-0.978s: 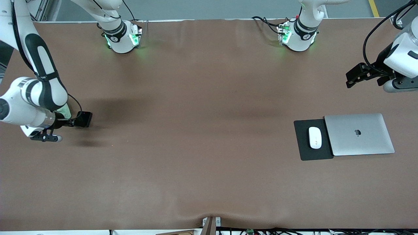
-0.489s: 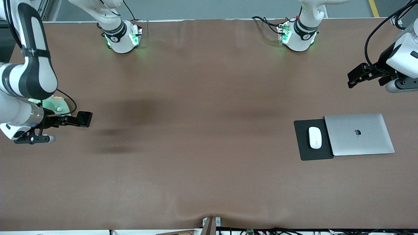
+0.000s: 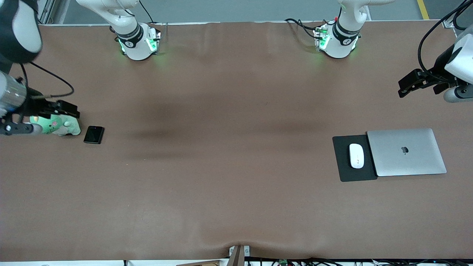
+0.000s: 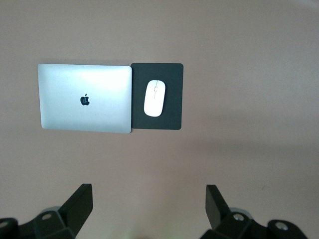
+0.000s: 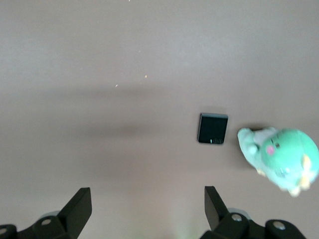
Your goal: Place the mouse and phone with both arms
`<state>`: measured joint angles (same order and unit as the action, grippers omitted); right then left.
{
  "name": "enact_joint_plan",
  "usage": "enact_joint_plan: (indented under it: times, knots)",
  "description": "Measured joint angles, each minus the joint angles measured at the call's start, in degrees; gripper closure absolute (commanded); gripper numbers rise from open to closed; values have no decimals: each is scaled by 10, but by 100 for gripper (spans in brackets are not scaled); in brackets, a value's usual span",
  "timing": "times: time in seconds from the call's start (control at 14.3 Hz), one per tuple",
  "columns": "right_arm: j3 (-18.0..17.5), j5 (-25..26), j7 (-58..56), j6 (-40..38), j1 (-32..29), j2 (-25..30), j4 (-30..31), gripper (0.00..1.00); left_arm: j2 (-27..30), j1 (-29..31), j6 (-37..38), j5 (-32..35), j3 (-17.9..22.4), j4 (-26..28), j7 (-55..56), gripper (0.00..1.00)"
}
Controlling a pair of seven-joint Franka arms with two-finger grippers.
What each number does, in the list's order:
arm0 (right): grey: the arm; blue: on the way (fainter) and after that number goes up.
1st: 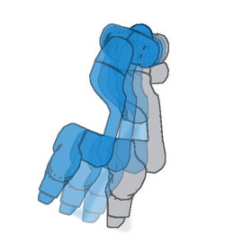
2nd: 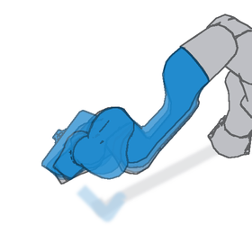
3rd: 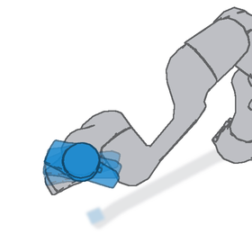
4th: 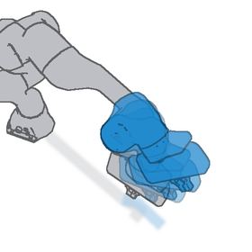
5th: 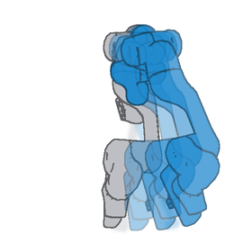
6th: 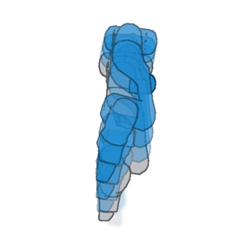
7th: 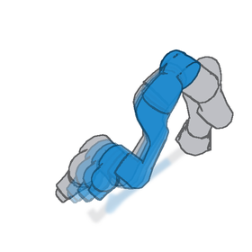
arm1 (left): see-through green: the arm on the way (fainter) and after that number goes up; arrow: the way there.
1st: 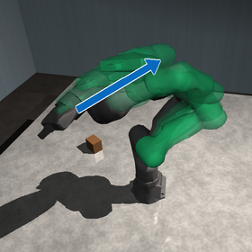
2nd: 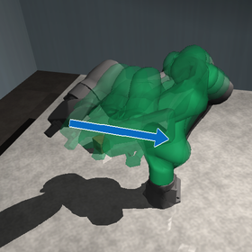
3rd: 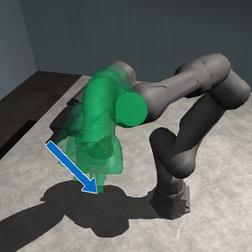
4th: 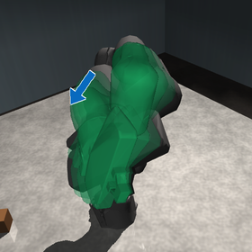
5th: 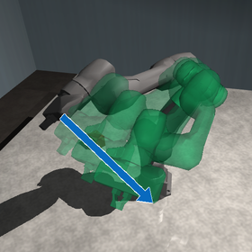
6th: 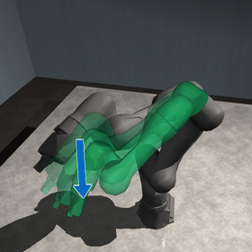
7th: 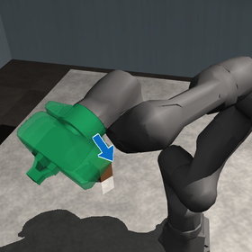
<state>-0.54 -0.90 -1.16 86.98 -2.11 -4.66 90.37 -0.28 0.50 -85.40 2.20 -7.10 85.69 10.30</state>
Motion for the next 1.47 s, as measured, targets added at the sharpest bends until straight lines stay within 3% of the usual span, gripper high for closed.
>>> enact_joint_plan:
  times: [0.28,0.49,1.47]
  knots:
    - [0,-9,5,-55,0,17,-55,0,1,0,2,0,0,0,0,0]
    - [0,-33,7,-70,0,33,-57,0,1,0,8,0,0,0,0,0]
    - [2,-27,6,-66,0,35,-43,0,2,2,25,0,-5,-12,-7,0]
